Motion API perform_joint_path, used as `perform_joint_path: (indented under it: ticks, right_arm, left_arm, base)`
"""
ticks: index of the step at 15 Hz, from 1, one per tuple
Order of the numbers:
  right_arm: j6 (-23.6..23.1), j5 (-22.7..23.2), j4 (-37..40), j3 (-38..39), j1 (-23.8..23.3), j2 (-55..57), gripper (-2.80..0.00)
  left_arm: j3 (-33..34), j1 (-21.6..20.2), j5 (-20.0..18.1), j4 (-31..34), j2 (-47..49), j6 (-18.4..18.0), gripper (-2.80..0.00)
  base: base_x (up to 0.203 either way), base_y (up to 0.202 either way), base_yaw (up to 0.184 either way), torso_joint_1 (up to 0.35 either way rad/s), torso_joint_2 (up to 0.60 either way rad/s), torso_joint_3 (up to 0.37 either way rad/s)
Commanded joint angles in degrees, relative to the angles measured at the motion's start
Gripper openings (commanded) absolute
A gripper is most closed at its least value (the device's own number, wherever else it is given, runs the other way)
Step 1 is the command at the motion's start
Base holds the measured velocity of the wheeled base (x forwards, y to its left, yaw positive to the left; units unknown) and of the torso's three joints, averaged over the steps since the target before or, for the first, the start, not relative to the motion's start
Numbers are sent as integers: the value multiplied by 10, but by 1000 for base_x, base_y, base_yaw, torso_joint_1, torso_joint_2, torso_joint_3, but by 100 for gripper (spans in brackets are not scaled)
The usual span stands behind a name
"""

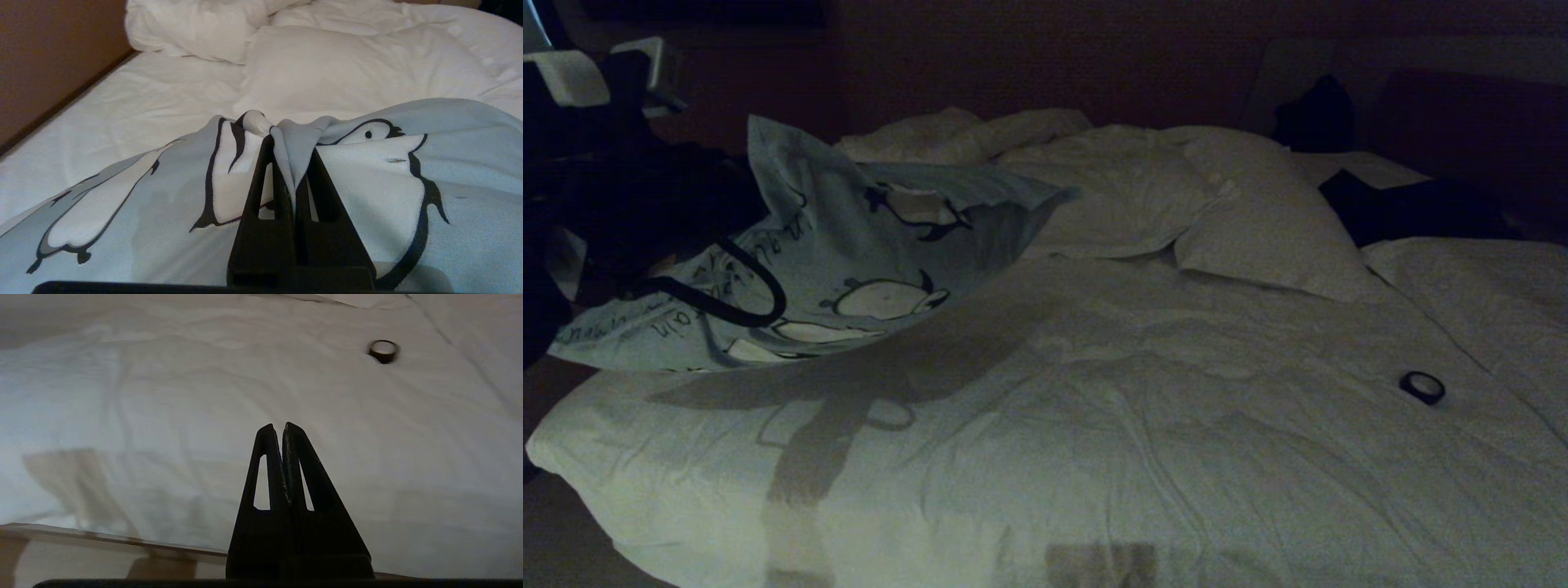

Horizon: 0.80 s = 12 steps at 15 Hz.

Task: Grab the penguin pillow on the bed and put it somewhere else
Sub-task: Move to the head of the bed

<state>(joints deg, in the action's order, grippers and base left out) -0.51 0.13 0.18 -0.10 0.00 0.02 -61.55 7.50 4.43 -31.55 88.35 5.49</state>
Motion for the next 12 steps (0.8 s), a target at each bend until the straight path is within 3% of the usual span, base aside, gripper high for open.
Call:
perform_joint_path:
  ticks: [1, 12]
  right_arm:
    - [0, 0, 1, 0, 0, 1, -280]
    - [0, 0, 0, 0, 0, 1, -280]
  left_arm:
    - [0, 0, 1, -2, 1, 1, -280]
    - [3, 3, 1, -2, 1, -2, -280]
  base:
    - [0, -192, 1, 2, 2, -2]
    - [0, -193, 1, 2, 3, 2]
